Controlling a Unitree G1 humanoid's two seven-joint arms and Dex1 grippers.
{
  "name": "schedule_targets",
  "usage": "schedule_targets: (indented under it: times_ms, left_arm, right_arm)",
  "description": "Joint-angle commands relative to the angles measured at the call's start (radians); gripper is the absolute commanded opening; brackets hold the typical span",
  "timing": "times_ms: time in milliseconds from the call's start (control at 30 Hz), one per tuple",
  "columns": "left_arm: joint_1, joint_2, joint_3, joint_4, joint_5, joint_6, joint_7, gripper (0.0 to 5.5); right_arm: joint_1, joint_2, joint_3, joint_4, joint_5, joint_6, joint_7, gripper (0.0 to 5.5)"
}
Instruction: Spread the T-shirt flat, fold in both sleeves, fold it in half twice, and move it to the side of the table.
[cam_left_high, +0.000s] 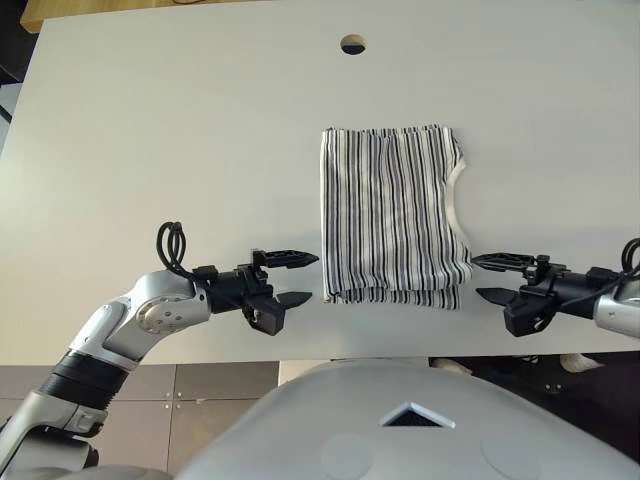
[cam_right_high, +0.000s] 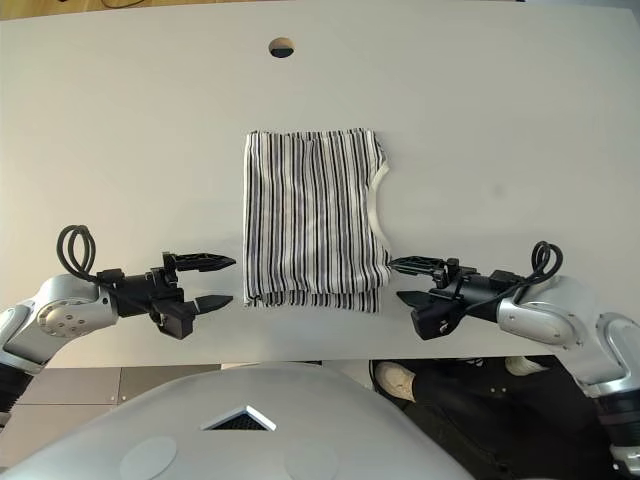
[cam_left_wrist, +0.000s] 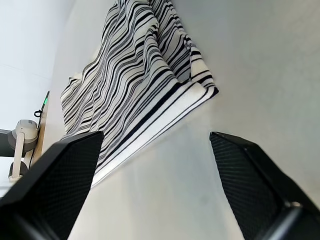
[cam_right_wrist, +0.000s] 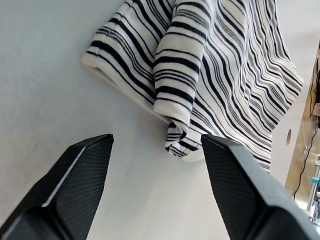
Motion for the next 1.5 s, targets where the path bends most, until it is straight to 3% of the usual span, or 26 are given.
schedule_targets:
  times_ms: [33,367,933,1167,1367,1500]
  left_arm:
    - [-0.065,-0.064,-0.069,0.059,0.038,-0.007,-0.039,3.96]
    - [-0.154,-0.131,-0.138,0.160,0.053,-0.062,-0.048,3.96]
    - [-0.161,-0.130,-0.159,0.182,0.022,-0.090,-0.063,1.32]
    - [-0.121,-0.085,-0.130,0.185,-0.085,-0.079,-0.082,0.35]
    - [-0.001,0.004,-0.098,0.062,-0.311,-0.058,-0.135,0.20]
    - [-0.065,-0.110,-0.036,0.046,-0.409,0.084,-0.081,0.20]
  right_arm:
    - [-0.043,0.038,0.085,0.039,-0.021,-0.004,0.040,3.26]
    - [-0.072,0.049,0.176,0.091,-0.046,-0.057,0.040,3.26]
    - [-0.119,0.079,0.245,0.183,-0.040,-0.075,0.026,0.10]
    - [-0.089,0.058,0.221,0.144,0.081,-0.058,0.033,0.10]
    - [-0.019,0.015,0.184,0.049,0.379,0.001,0.104,0.10]
    - [-0.104,0.101,0.153,0.023,0.555,0.153,0.117,0.10]
